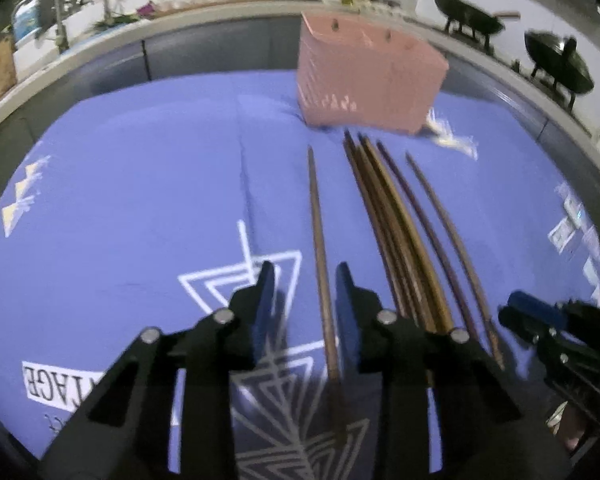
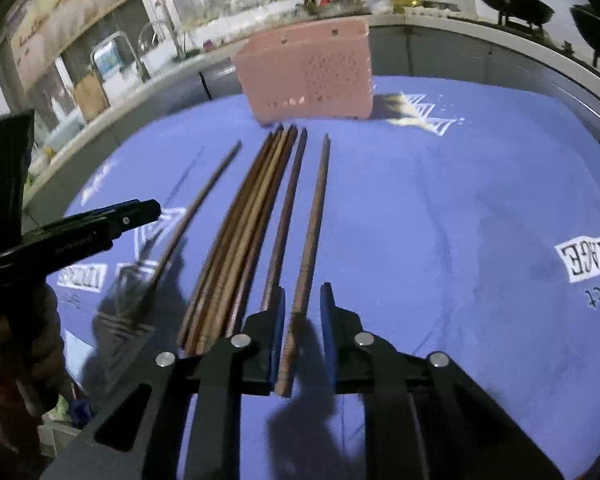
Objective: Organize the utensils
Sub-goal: 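Close the left tool on one chopstick while the right tool grasps another chopstick, then lift both held chopsticks upright and carry them over the pink basket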
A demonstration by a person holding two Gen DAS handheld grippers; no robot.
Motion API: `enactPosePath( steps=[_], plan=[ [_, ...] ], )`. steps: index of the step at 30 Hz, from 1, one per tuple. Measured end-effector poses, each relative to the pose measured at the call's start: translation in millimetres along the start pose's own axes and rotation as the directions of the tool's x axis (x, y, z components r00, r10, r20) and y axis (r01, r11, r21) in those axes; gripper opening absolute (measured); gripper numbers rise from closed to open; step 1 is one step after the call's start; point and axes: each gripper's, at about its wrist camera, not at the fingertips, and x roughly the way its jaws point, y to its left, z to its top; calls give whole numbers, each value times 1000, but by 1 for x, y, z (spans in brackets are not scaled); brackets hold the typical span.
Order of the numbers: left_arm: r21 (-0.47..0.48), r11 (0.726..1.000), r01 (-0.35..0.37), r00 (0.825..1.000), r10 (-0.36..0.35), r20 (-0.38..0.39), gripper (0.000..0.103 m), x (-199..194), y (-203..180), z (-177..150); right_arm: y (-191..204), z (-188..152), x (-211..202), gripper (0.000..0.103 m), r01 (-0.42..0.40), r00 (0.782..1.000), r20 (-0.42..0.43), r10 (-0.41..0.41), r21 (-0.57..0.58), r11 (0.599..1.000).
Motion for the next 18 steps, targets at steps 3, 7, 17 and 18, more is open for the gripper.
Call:
enactPosePath(
  steps=[3, 7, 17, 18],
  plan=[
    [20, 1000, -11, 999, 12, -30, 29, 14, -7, -1, 3, -4, 8, 18, 19, 1000, -13, -19, -20, 1000],
    [60, 998, -31, 998, 34, -51, 28, 26, -14, -2, 8, -6, 12, 18, 29, 999, -12, -29, -55, 998],
    [64, 997, -37, 997, 41, -59, 20, 39, -3, 19, -23, 27, 20, 18, 47, 998, -36, -49, -66, 997],
    [65, 997, -29, 997, 33, -64, 20, 42, -1, 24, -23, 32, 24, 18, 37, 999, -35, -40, -68, 997]
  ],
)
